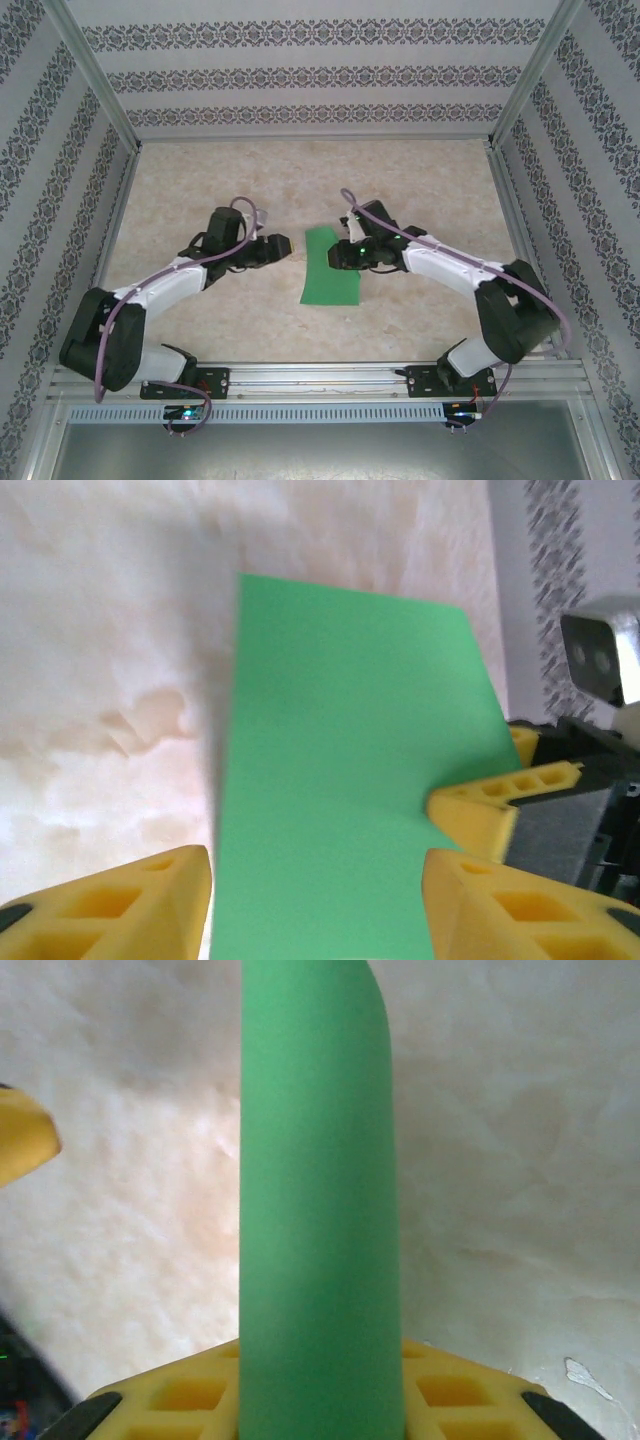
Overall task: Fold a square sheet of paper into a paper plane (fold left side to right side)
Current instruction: Pick up the square sheet of paper from the center of the table, then place a square sheet of paper at the center of the table.
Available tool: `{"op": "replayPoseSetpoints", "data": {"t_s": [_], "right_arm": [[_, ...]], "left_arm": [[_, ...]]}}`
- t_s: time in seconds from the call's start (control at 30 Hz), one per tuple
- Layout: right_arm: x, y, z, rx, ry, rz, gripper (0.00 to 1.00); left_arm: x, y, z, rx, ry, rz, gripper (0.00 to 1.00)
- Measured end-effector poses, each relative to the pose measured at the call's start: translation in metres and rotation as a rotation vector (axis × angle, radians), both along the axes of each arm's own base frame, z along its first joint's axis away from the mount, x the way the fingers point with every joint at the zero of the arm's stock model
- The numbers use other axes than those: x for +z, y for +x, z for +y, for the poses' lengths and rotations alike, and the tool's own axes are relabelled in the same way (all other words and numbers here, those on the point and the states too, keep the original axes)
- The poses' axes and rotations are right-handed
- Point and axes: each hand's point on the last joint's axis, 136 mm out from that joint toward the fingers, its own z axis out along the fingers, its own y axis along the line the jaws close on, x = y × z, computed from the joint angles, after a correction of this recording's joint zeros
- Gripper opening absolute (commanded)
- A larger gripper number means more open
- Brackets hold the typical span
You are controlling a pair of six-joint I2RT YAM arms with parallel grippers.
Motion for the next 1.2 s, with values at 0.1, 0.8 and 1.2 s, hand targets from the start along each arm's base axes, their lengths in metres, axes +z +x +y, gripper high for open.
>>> {"op": "replayPoseSetpoints", "data": {"t_s": [0.1,0.8,1.2], "right_arm": [[0.032,0.006,-0.010,-0.016,0.100,-0.066,0.30],[0.197,-0.037,0.012,0.192,0.622,-0.305,0.28],[0.193,-0.031,0.047,0.247,0.658,-0.240,0.29]], "left_arm": [[0.020,0.010,0.017,0.037,-0.048,-0.070,0.65],[0.154,0.014,-0.002,-0.195,-0.502,-0.473,0.78],[0.169,-0.010,-0.026,-0.326,-0.469,-0.528,0.66]]}}
